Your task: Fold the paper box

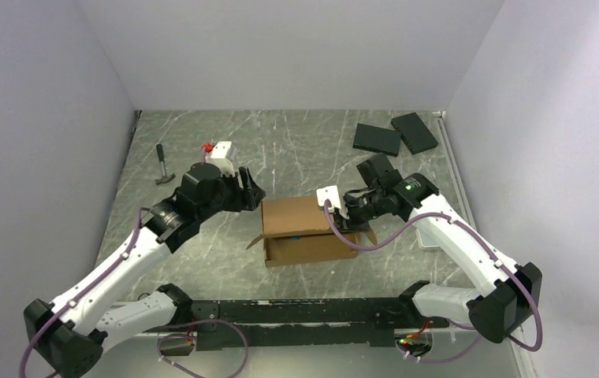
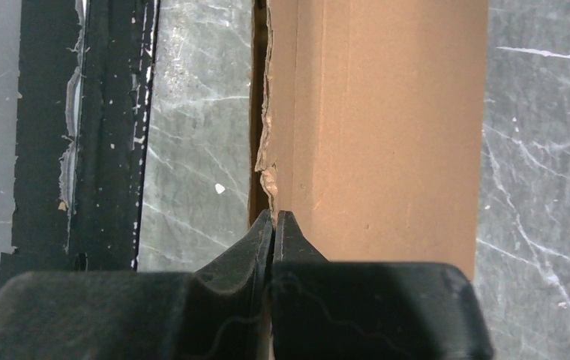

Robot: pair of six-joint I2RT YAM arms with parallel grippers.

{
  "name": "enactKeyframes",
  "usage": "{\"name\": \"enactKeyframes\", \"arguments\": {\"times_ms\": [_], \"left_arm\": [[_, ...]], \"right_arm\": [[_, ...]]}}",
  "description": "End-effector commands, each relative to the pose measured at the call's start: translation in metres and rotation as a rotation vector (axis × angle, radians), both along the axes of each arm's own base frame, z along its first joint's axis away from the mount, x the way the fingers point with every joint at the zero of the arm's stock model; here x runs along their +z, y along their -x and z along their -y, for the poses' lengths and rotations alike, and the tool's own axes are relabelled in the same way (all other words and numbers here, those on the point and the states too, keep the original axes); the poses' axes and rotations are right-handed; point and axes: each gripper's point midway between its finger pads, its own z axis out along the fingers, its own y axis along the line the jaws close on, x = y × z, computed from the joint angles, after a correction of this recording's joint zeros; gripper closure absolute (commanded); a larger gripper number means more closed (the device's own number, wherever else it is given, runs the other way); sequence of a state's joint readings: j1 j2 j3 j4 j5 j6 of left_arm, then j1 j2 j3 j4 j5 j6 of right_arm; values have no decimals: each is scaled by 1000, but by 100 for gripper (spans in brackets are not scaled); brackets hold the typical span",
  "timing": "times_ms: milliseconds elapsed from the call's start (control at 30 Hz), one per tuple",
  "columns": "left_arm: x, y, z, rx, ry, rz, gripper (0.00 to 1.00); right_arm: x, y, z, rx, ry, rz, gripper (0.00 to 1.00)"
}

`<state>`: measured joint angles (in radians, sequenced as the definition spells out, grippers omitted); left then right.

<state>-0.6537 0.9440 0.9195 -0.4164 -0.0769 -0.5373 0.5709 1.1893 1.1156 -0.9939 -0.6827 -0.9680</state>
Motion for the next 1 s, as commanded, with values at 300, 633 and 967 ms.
{"name": "enactKeyframes", "arguments": {"times_ms": [300,633,967], "left_arm": [[-77,19,30,-157,107,-276,55],[-121,26,27,-153,40,-403,60],[-149,30,25,-143,-9,-496,61]], "right_arm": [[-13,12,-3,48,-11,-45,98],[-19,16,-2,60,-1,-70,74],[-34,34,3,119,42,-140,45]]}}
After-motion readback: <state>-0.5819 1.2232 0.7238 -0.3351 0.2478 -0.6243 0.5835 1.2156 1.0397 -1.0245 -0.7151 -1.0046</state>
